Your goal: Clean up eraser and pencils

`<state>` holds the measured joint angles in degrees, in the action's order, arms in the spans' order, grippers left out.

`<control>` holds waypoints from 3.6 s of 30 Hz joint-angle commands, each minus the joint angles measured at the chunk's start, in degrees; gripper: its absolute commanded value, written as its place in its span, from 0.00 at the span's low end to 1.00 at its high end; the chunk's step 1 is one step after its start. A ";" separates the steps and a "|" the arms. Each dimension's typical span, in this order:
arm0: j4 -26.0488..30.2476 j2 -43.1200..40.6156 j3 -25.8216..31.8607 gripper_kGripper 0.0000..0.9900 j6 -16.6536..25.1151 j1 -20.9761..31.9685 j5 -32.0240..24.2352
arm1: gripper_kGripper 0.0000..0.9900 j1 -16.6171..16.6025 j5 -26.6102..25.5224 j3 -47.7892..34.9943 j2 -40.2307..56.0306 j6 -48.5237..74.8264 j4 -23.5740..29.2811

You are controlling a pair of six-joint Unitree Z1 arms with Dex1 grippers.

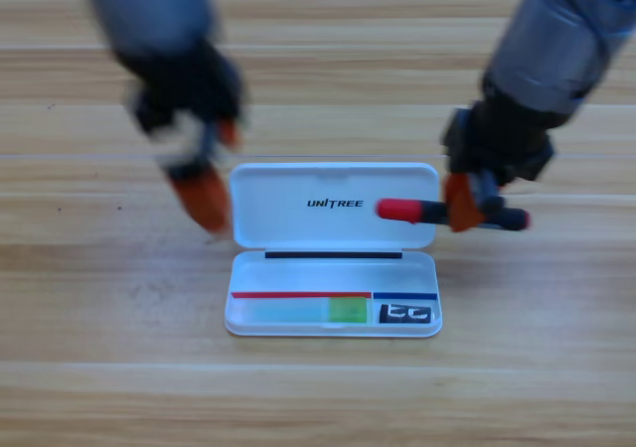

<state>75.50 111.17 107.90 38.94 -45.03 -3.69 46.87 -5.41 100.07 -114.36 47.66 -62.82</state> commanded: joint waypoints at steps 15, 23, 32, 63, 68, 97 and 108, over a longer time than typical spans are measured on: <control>-3.69 -13.78 -15.00 1.00 6.41 20.42 -6.77 | 0.00 7.36 4.80 22.09 -25.82 -1.43 -4.68; -5.54 -13.78 -17.64 1.00 6.67 20.42 -7.21 | 0.13 7.44 5.06 22.71 -26.17 -2.66 -4.94; -5.62 -13.70 -17.73 1.00 6.76 20.42 -7.21 | 0.96 8.67 4.27 22.01 -21.34 -5.47 -6.17; -21.88 12.41 -6.57 0.00 12.30 25.87 -27.87 | 1.00 5.95 -20.52 -28.71 35.88 -21.03 26.17; -21.88 19.09 -4.72 0.00 13.35 25.87 -34.37 | 1.00 5.95 -20.52 -29.50 36.40 -21.03 26.17; -17.49 22.78 -6.13 0.00 16.08 22.09 -41.40 | 1.00 5.77 -20.52 -30.90 36.67 -21.29 25.99; -22.41 21.11 -12.98 0.00 16.16 17.96 -40.08 | 1.00 5.77 -20.52 -30.73 35.88 -21.38 25.99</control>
<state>56.23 132.44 99.34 54.51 -23.07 -44.18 54.14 -24.96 71.31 -79.00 26.77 -37.87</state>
